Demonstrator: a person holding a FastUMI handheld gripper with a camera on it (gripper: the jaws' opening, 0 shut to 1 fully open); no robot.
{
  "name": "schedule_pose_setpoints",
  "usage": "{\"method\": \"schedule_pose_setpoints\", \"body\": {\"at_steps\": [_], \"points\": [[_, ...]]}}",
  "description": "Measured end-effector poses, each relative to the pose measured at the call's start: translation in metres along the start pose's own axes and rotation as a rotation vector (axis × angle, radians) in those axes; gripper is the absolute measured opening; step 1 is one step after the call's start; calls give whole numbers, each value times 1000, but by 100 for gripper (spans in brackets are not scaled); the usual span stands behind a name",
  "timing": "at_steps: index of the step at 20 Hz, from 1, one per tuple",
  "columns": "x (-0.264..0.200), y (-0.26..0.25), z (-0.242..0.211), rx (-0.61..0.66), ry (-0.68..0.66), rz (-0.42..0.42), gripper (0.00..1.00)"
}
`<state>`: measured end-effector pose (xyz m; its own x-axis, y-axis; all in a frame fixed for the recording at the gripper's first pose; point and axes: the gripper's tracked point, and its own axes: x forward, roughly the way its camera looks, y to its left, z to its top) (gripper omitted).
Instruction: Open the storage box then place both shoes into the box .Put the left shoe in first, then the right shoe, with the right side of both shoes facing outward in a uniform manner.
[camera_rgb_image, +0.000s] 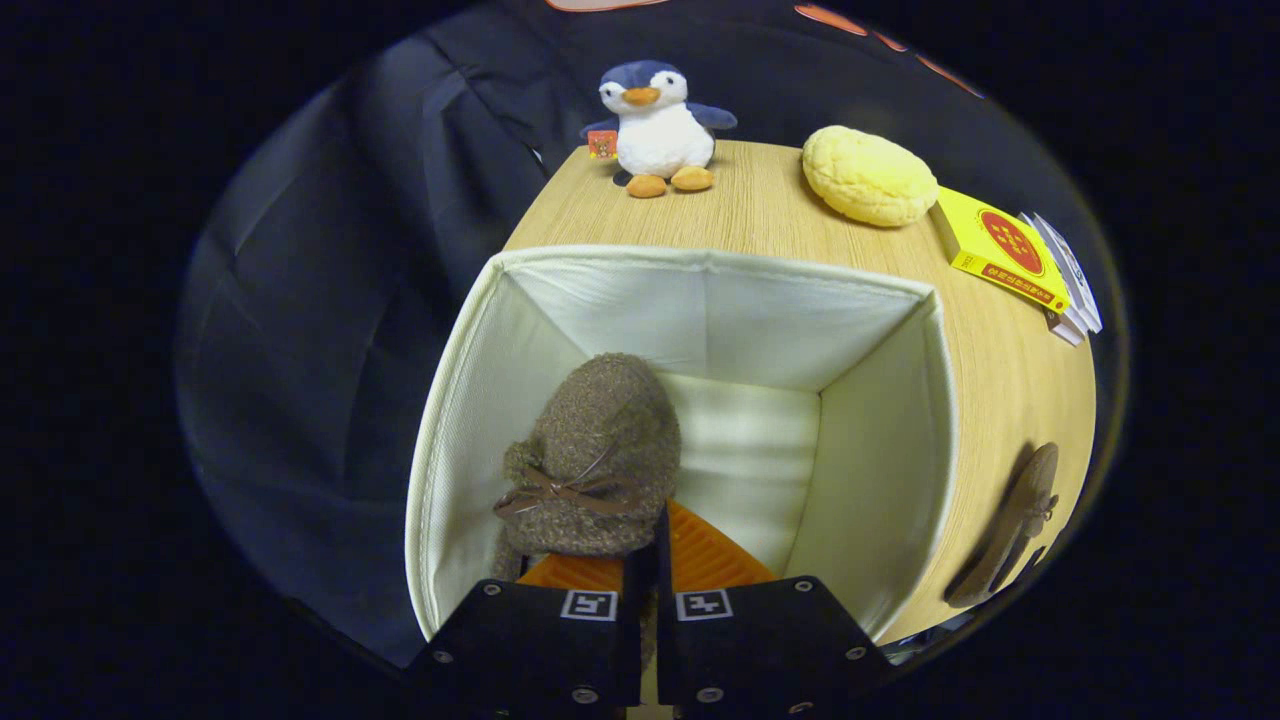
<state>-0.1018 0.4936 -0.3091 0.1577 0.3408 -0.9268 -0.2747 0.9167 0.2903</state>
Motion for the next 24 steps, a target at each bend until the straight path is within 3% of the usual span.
{"method": "schedule_pose_setpoints", "body": {"at_steps": [3, 6, 9, 13, 15, 19, 24], "points": [[2, 12, -23, -3, 77, 59, 17], [-18, 21, -26, -9, 58, 167, 24], [-54, 16, -17, 4, 6, 255, 48], [-111, -15, 2, 15, -109, 313, 72], [-131, -41, 12, 7, -194, 297, 83], [-150, -115, 8, -6, -305, 209, 95], [-141, -226, -30, 60, -301, 81, 97]]}}
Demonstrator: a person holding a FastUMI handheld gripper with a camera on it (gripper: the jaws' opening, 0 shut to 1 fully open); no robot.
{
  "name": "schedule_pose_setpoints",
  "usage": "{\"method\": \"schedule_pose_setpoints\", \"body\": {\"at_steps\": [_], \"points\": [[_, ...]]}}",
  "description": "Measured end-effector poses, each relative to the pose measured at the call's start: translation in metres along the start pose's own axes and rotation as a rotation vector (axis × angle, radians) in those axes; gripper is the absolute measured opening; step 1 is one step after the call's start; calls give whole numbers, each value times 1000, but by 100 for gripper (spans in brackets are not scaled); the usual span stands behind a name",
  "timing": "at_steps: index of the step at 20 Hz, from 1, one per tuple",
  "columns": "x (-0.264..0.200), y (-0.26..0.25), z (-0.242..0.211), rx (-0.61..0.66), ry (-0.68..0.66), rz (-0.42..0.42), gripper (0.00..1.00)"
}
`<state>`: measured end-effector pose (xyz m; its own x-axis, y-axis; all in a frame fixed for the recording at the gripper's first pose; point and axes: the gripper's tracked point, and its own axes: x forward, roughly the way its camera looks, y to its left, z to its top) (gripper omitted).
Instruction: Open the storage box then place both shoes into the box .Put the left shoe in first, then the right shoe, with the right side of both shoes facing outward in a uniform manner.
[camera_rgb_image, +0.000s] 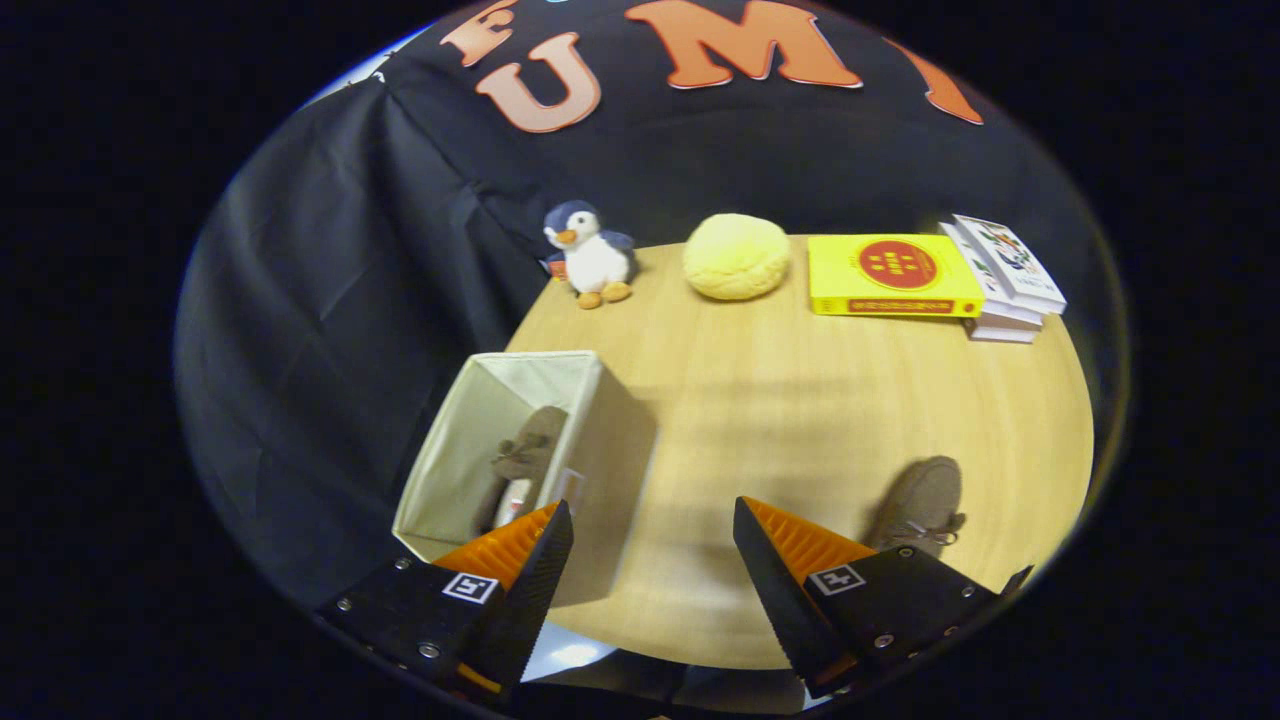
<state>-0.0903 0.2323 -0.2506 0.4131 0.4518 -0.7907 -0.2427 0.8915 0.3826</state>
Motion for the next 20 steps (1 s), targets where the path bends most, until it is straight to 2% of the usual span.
{"method": "schedule_pose_setpoints", "body": {"at_steps": [5, 9, 12, 18, 19, 20], "points": [[-5, -92, -38, 66, 30, -140, 99], [-4, -149, -66, 68, 49, -239, 98], [5, -174, -88, 72, 78, -269, 96], [32, -203, -91, 23, 17, -315, 76], [38, -206, -90, 12, 1, -322, 67], [44, -206, -90, 7, -10, -326, 62]]}}
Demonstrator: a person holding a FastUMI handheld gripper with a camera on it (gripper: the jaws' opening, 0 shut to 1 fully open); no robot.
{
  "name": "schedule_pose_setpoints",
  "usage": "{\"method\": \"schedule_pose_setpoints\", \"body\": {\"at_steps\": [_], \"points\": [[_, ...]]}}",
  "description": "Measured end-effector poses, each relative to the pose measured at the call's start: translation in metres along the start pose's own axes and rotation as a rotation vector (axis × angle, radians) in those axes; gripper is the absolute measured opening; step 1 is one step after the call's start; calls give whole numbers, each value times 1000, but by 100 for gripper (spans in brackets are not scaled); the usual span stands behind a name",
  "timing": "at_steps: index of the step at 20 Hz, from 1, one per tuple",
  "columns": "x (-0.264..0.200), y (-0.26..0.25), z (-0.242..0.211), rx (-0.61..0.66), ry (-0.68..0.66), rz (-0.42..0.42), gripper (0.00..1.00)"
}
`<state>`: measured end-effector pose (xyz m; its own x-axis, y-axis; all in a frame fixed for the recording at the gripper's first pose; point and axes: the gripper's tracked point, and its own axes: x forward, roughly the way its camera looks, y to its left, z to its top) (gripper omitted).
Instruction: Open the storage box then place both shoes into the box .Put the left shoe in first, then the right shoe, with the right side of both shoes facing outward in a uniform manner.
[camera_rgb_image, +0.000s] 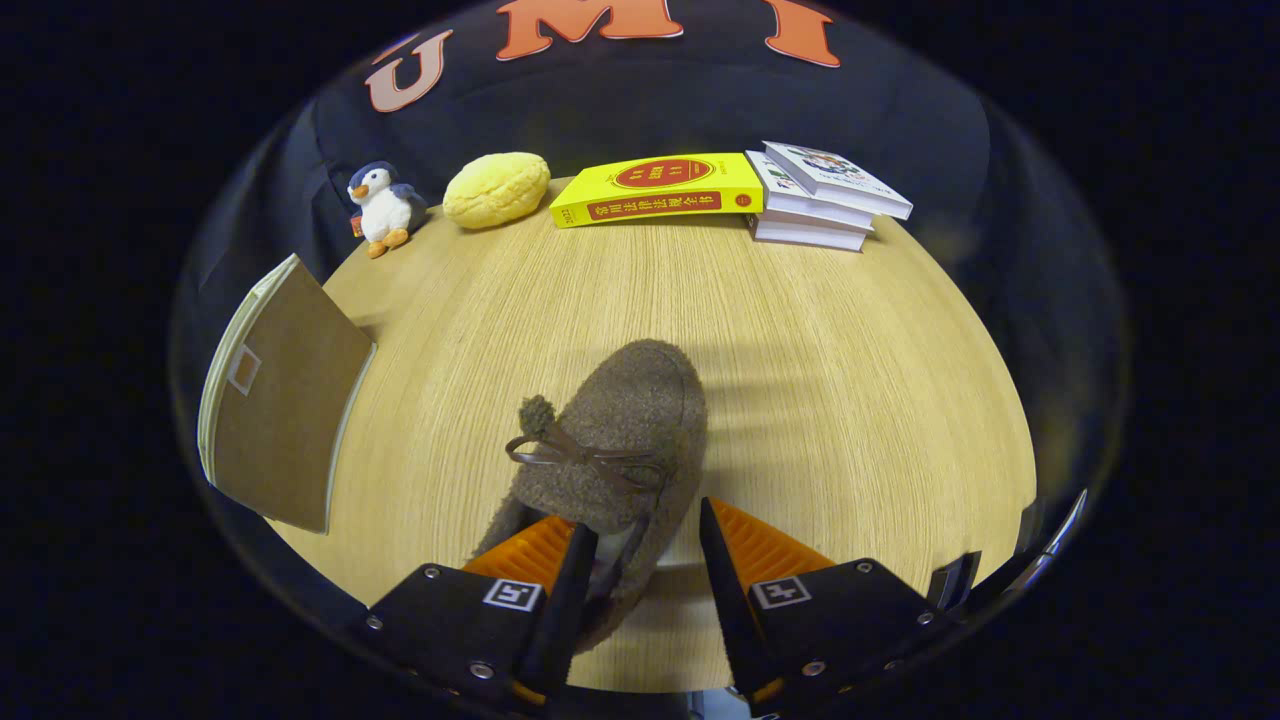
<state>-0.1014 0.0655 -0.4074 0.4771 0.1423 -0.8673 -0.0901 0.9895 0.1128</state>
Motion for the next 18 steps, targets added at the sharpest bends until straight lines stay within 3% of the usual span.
{"method": "schedule_pose_setpoints", "body": {"at_steps": [3, 6, 9, 18], "points": [[13, -3, -1, -25, -24, -48, 41], [16, -8, 5, -53, -34, -92, 30], [9, -12, 14, -11, -29, -105, 7], [-55, 47, 90, 26, -126, -31, 5]]}}
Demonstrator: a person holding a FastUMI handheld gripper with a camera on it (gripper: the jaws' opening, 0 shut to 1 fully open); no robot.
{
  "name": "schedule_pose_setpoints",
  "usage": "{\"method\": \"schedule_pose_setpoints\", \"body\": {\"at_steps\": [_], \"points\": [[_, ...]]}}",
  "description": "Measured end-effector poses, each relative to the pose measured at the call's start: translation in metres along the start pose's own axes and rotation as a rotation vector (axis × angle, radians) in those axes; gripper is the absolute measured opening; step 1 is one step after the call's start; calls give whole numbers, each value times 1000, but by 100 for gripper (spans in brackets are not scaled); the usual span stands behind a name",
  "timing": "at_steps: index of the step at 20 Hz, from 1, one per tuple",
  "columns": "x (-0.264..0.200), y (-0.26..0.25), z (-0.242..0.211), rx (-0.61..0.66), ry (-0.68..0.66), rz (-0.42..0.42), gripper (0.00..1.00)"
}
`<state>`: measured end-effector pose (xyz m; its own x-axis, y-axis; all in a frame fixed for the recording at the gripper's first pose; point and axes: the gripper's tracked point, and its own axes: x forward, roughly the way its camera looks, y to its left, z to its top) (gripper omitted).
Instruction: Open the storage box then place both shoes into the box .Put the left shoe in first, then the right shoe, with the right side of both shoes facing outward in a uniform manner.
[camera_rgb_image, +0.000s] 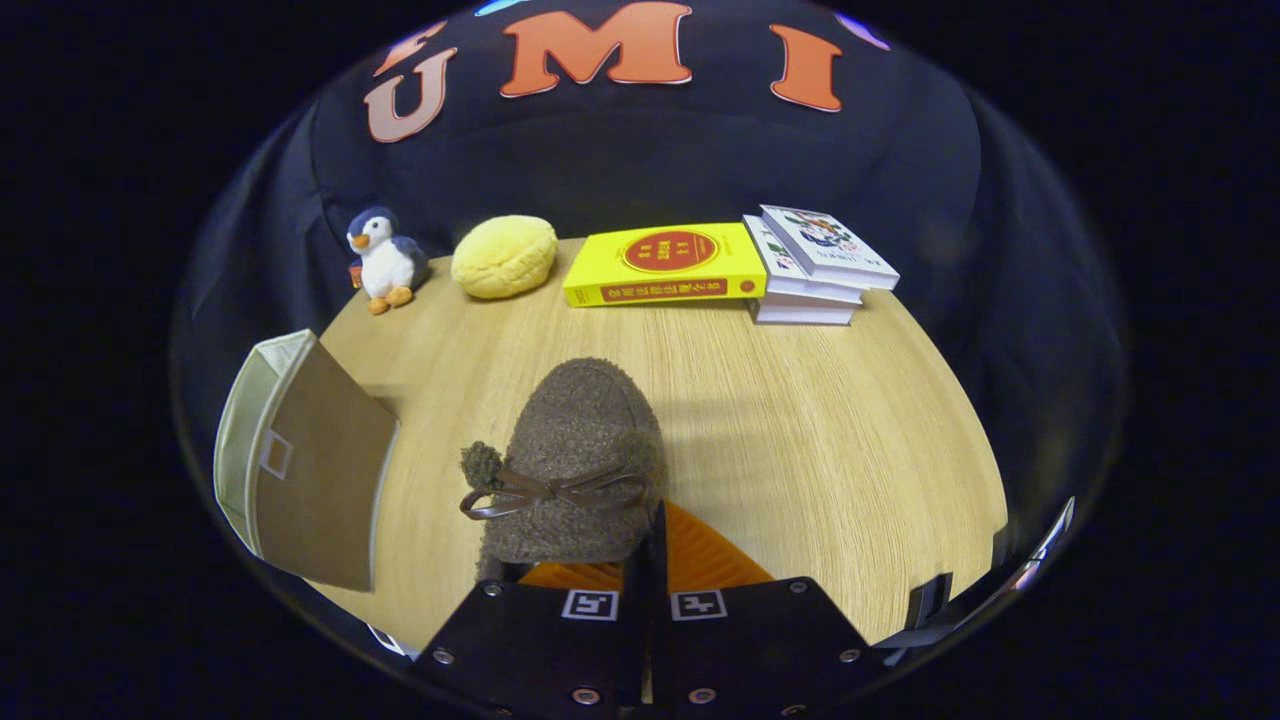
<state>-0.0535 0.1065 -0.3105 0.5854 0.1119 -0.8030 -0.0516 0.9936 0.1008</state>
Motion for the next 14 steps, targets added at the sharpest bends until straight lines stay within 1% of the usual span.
{"method": "schedule_pose_setpoints", "body": {"at_steps": [4, 6, 11, 14], "points": [[-26, 50, 33, -16, -46, 68, 5], [-33, 77, 44, -31, -47, 95, 5], [-53, 153, 65, -82, -54, 173, 5], [-60, 201, 70, -106, -58, 225, 5]]}}
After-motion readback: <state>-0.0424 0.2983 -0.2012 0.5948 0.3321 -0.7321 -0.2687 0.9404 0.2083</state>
